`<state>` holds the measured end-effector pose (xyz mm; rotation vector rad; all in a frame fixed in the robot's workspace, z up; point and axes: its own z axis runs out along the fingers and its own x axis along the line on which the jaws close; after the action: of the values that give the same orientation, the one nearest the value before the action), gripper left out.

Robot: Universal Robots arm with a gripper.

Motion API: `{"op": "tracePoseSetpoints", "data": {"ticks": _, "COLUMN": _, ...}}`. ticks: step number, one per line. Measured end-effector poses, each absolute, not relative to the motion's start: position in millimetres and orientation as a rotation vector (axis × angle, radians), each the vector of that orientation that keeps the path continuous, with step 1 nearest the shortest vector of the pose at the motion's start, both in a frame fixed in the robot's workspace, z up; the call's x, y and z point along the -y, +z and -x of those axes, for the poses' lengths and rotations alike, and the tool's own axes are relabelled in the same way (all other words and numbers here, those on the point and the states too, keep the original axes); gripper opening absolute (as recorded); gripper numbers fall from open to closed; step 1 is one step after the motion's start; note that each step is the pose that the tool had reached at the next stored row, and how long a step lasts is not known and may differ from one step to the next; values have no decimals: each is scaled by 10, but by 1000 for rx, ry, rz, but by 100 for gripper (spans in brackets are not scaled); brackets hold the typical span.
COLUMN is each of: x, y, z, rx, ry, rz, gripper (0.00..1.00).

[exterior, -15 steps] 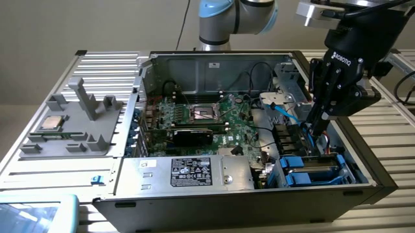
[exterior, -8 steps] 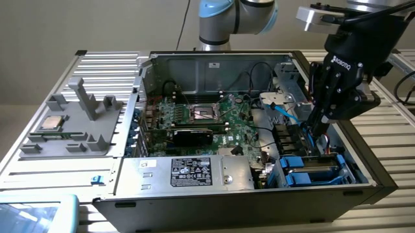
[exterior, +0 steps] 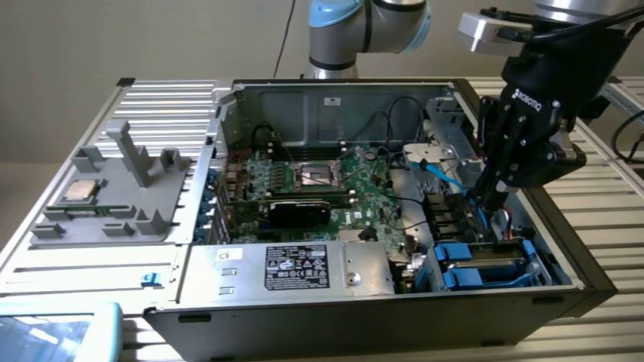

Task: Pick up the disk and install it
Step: 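Insert the first disk wire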

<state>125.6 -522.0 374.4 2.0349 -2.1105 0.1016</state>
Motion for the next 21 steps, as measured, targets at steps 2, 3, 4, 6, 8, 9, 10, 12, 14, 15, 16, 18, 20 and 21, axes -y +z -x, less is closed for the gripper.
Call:
{"op": "tracePoseSetpoints", "data": {"ticks": 2, "x": 5237, "y": 3743, "z": -1256, "rx": 2116, "ry": 89, "rz": -2042, "gripper": 25}}
{"op": "tracePoseSetpoints", "data": {"ticks": 3, "x": 5245, "y": 3743, "z": -1256, "rx": 2119, "ry": 85, "rz": -2043, "gripper": 25}}
{"op": "tracePoseSetpoints", "data": {"ticks": 4, "x": 5253, "y": 3743, "z": -1255, "rx": 2121, "ry": 82, "rz": -2044, "gripper": 25}}
{"op": "tracePoseSetpoints", "data": {"ticks": 6, "x": 5266, "y": 3743, "z": -1255, "rx": 2124, "ry": 77, "rz": -2045, "gripper": 25}}
{"op": "tracePoseSetpoints", "data": {"ticks": 8, "x": 5272, "y": 3742, "z": -1255, "rx": 2127, "ry": 75, "rz": -2044, "gripper": 25}}
{"op": "tracePoseSetpoints", "data": {"ticks": 9, "x": 5273, "y": 3740, "z": -1255, "rx": 2129, "ry": 74, "rz": -2043, "gripper": 25}}
{"op": "tracePoseSetpoints", "data": {"ticks": 10, "x": 5274, "y": 3739, "z": -1255, "rx": 2130, "ry": 73, "rz": -2042, "gripper": 25}}
{"op": "tracePoseSetpoints", "data": {"ticks": 12, "x": 5275, "y": 3739, "z": -1255, "rx": 2130, "ry": 73, "rz": -2041, "gripper": 16}}
{"op": "tracePoseSetpoints", "data": {"ticks": 14, "x": 5275, "y": 3739, "z": -1256, "rx": 2130, "ry": 73, "rz": -2041, "gripper": 16}}
{"op": "tracePoseSetpoints", "data": {"ticks": 15, "x": 5275, "y": 3739, "z": -1255, "rx": 2130, "ry": 73, "rz": -2041, "gripper": 16}}
{"op": "tracePoseSetpoints", "data": {"ticks": 16, "x": 5275, "y": 3739, "z": -1256, "rx": 2130, "ry": 73, "rz": -2041, "gripper": 16}}
{"op": "tracePoseSetpoints", "data": {"ticks": 18, "x": 5275, "y": 3739, "z": -1255, "rx": 2130, "ry": 73, "rz": -2041, "gripper": 16}}
{"op": "tracePoseSetpoints", "data": {"ticks": 20, "x": 5285, "y": 3739, "z": -1251, "rx": 2130, "ry": 73, "rz": -2041, "gripper": 16}}
{"op": "tracePoseSetpoints", "data": {"ticks": 21, "x": 5292, "y": 3739, "z": -1245, "rx": 2130, "ry": 73, "rz": -2041, "gripper": 16}}
